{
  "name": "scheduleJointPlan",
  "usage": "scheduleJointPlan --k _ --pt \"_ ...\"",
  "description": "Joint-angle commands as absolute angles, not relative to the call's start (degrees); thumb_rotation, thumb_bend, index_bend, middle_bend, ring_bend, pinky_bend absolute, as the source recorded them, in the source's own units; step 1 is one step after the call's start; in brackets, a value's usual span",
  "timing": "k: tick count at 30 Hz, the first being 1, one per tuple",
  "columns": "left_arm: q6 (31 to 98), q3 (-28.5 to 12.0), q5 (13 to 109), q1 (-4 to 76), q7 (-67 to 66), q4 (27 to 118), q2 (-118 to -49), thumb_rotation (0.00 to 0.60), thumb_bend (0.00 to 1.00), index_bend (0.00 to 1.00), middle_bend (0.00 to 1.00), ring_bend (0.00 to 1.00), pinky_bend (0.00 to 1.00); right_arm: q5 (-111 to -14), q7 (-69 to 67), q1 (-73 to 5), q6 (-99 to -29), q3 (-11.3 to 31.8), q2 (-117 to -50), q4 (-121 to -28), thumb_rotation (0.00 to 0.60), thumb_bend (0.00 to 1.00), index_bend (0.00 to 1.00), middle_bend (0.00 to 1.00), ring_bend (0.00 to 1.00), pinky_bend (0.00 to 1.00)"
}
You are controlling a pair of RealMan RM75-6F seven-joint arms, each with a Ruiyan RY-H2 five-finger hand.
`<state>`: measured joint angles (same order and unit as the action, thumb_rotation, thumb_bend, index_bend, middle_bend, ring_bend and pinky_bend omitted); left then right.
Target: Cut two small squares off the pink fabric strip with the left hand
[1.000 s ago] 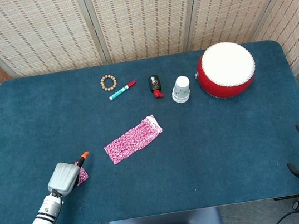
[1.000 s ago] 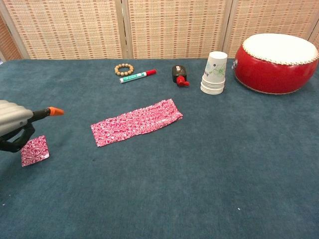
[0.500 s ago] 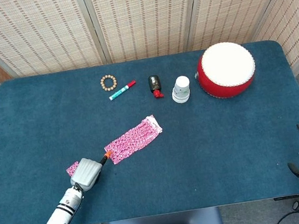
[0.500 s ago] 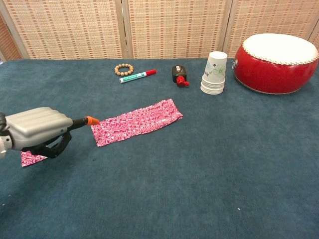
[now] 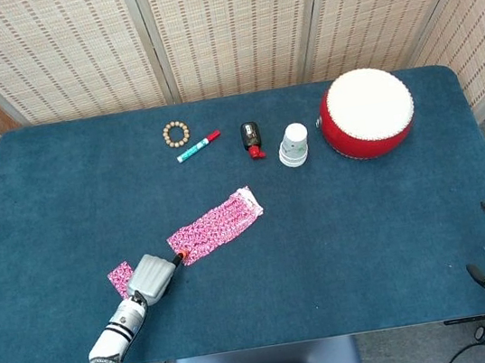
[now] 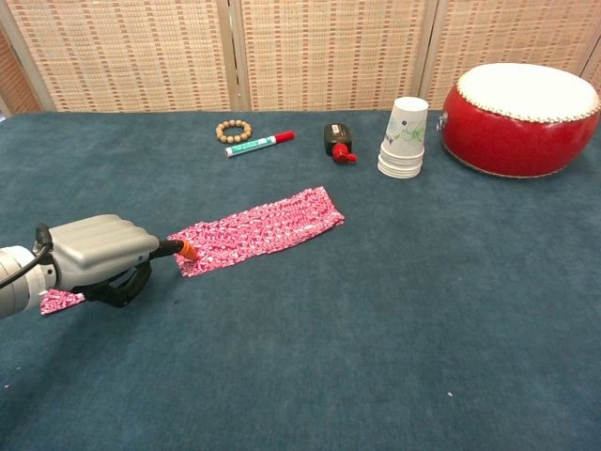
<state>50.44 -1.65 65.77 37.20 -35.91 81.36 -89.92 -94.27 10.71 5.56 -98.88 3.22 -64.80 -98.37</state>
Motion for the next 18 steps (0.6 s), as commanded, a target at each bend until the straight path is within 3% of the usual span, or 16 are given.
scheduleJointPlan --k 1,18 --pt "50.6 -1.5 65.0 37.3 -36.6 81.4 -89.8 0.6 0.83 0.2 0.74 0.76 0.7 -94.3 10.7 5.6 -98.9 3.2 -64.8 -98.4 0.6 0.07 0.0 0.0 0.0 0.16" --pt "51.2 -2.5 54.7 38.2 -41.9 75.6 -89.9 0.6 0.83 0.22 0.74 0.76 0.7 -94.3 11.0 5.6 -98.7 3.1 -64.8 -98.5 0.6 0.07 0.0 0.0 0.0 0.16"
